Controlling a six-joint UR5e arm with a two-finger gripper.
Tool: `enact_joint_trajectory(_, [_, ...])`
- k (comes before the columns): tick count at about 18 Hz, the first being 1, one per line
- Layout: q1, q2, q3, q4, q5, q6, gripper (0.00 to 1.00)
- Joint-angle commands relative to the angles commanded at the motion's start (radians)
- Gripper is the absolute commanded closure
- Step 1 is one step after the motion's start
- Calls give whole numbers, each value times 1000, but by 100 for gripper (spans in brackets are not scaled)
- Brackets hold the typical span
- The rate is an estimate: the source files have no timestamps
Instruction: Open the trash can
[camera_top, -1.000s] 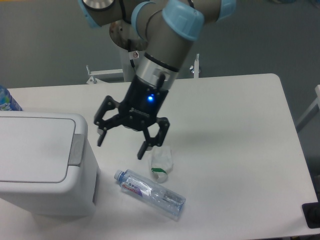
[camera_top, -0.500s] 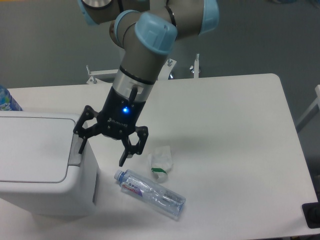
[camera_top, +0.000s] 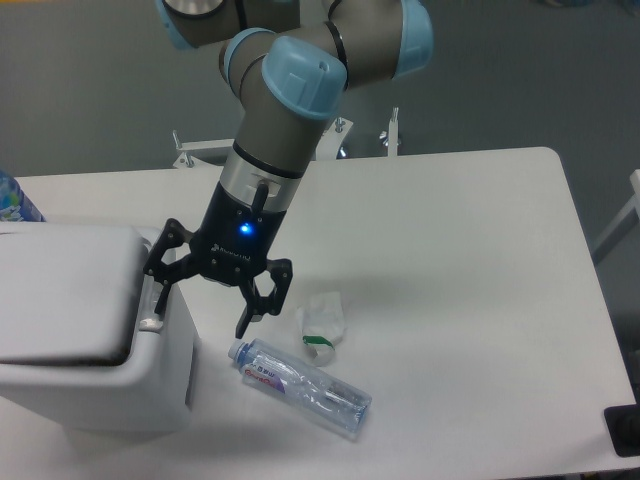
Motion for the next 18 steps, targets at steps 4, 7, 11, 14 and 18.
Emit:
enact_joint_trajectory(4, [0,2,12,0,-2,-5,0])
enact_joint_trajectory(7, [2,0,35,0,-2,-5,0])
enact_joint_trajectory(11, [14,-14,84,0,0,6,0])
enact_joint_trajectory(14, [61,-41,129,3,2,21,0])
enact_joint_trajectory(18, [147,-54,129,2,2,179,0])
